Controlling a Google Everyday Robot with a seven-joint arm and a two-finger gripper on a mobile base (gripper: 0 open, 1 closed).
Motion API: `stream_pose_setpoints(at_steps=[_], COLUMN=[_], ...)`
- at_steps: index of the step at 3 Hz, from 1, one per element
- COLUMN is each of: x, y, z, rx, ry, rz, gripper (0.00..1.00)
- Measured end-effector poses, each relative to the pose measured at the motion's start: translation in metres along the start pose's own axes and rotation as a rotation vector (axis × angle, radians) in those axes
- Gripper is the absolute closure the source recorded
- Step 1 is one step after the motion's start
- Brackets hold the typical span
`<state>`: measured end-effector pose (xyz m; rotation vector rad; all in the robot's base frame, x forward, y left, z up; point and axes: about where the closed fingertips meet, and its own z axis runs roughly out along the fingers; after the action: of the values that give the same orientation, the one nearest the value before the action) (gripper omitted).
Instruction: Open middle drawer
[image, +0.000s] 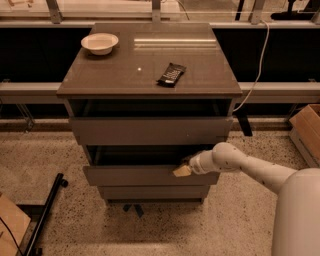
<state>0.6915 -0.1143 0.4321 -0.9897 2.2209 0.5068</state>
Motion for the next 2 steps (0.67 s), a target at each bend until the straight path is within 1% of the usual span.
stream_pose_setpoints(at_steps=[1,2], x=[-0.0001,-0.0001], y=[0.0000,0.0000], z=[-0.0001,-0.0001], rx=[0.000,0.000], ry=[0.000,0.000], rz=[0.000,0.000], gripper=[0.81,0.58])
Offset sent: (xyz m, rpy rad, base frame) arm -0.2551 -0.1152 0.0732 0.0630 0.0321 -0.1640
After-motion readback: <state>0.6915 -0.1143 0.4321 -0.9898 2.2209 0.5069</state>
